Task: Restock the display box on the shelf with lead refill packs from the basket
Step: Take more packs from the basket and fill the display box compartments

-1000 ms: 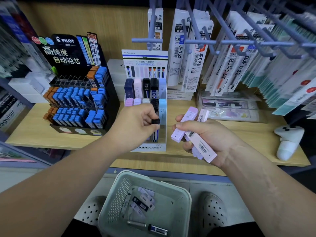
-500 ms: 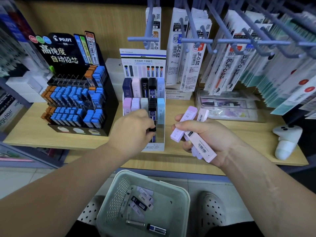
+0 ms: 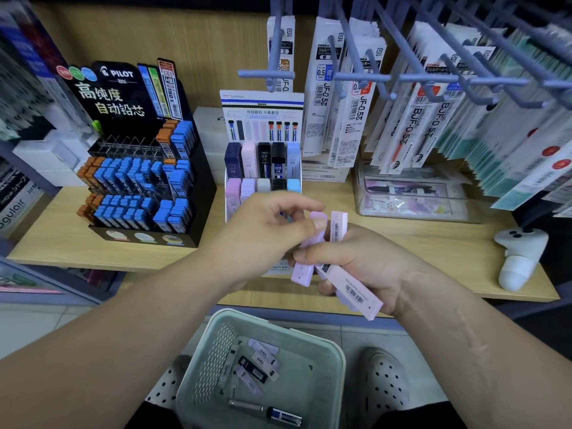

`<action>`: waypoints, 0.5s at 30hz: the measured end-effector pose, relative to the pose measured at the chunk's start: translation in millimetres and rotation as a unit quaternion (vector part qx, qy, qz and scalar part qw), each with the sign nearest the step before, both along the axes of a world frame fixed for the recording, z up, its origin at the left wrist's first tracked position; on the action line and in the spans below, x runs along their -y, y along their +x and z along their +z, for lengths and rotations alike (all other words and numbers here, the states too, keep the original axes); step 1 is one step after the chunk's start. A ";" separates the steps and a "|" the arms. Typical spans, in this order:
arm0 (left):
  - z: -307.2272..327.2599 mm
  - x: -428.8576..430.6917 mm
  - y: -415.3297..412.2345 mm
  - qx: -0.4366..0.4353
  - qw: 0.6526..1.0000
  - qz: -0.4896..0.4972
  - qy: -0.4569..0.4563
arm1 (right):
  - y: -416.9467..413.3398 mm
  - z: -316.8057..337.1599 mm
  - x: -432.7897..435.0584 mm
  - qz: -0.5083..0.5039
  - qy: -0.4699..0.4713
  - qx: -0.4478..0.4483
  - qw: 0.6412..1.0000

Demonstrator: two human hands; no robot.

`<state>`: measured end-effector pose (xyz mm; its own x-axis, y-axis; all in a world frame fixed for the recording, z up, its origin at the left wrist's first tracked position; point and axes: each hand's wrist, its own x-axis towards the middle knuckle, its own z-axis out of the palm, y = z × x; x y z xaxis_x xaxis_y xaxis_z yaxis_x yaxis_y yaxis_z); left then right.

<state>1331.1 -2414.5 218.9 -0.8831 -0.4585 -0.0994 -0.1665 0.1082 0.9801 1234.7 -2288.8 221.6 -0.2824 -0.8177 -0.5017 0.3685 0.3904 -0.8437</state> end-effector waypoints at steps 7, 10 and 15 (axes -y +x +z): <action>-2.4 6.4 3.6 0.011 0.998 0.018 0.053 | 4.8 0.6 5.4 0.016 -0.003 0.017 1.000; -0.8 7.8 6.7 -0.011 0.995 0.049 0.080 | 4.7 1.5 6.1 0.014 -0.009 0.034 0.999; -4.8 19.2 8.4 -0.027 0.987 0.128 0.098 | 2.8 -0.9 9.6 -0.026 -0.014 0.056 0.998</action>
